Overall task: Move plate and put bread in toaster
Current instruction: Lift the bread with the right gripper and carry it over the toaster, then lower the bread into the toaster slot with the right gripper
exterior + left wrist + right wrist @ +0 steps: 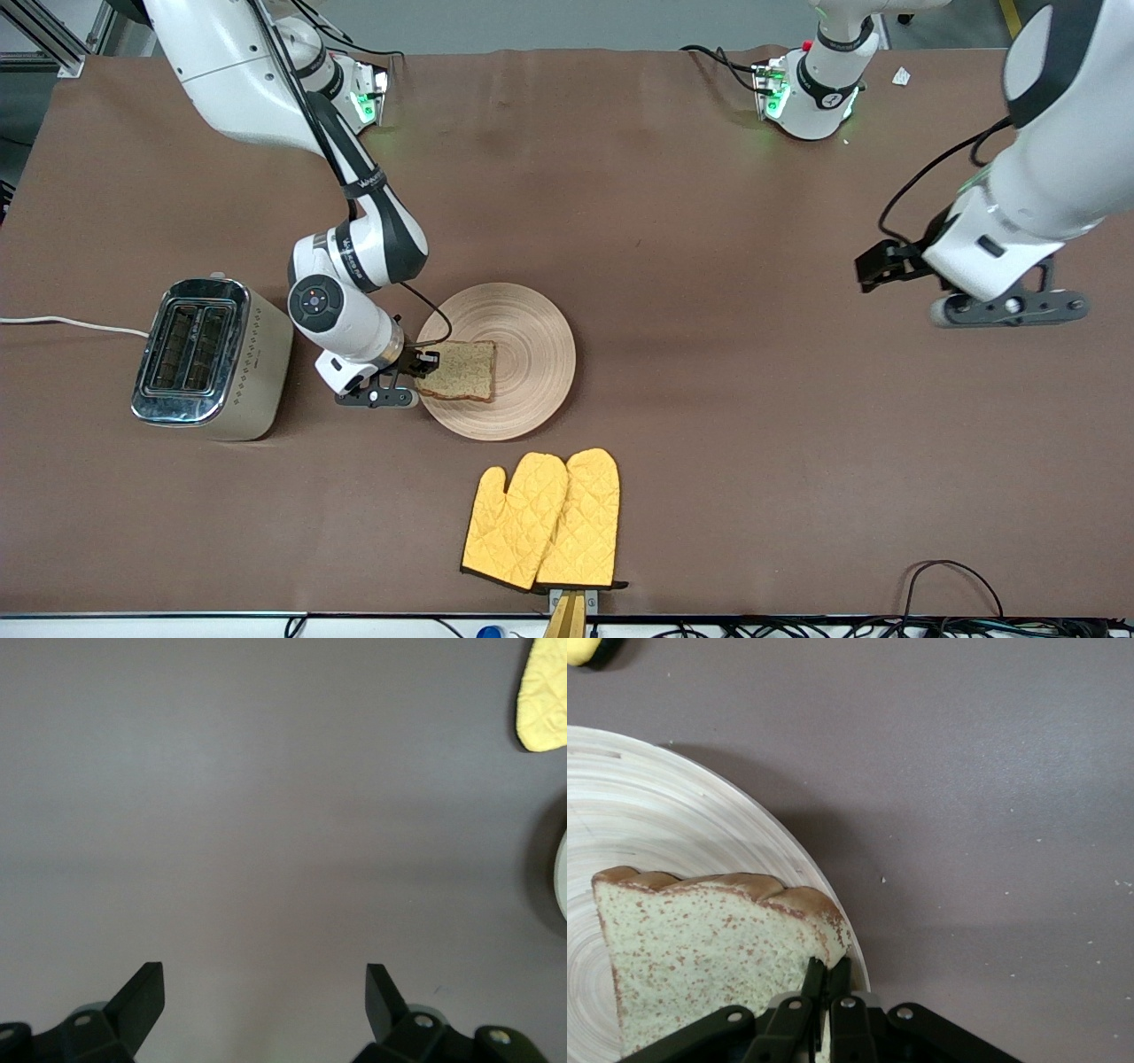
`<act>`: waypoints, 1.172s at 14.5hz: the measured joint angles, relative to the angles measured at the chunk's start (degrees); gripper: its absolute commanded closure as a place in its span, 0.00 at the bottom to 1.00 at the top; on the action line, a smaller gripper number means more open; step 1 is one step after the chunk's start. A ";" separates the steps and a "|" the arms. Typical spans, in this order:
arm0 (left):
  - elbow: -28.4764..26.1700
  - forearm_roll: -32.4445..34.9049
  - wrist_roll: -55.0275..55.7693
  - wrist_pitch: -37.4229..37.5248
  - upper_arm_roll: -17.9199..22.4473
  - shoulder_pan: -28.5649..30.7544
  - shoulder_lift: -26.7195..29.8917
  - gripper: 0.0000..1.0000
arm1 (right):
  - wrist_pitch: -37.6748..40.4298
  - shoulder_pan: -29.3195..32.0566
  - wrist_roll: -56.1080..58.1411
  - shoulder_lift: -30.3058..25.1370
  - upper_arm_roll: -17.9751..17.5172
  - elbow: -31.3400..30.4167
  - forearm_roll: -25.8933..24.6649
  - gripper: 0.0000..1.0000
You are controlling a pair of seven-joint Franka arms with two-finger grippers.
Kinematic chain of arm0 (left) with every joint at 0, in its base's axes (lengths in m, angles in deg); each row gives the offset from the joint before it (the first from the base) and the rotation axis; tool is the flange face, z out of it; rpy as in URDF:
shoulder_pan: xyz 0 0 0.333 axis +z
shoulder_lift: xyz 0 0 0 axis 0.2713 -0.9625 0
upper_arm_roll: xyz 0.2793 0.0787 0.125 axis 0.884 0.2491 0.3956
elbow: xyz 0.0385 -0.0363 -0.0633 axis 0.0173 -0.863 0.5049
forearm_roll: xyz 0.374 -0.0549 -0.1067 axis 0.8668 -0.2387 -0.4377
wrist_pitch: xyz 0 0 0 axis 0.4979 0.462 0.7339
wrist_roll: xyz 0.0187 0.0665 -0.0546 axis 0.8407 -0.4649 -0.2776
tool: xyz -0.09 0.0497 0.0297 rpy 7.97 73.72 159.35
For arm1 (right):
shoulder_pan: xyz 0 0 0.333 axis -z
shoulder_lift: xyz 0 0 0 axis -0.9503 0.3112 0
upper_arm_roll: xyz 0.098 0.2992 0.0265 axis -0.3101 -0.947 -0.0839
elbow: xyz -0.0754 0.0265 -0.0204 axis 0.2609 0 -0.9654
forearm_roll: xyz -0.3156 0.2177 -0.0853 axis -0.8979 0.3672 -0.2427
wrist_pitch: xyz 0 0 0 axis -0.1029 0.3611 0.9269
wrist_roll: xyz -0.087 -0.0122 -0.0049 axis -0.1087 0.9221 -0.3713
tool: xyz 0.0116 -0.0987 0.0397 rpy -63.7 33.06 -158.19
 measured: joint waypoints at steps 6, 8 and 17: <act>-0.06 0.00 -0.27 0.26 -0.06 0.65 0.22 0.00 | 14.87 0.00 -0.13 -5.47 1.32 6.86 -1.94 1.00; -0.06 0.00 -0.27 0.27 -0.03 0.75 0.22 0.00 | 25.37 0.10 -0.25 -9.27 2.61 11.58 -8.35 1.00; -0.06 0.00 -0.26 0.32 0.00 0.80 0.22 0.00 | 61.11 -2.04 -3.08 -11.55 2.45 27.82 -43.65 1.00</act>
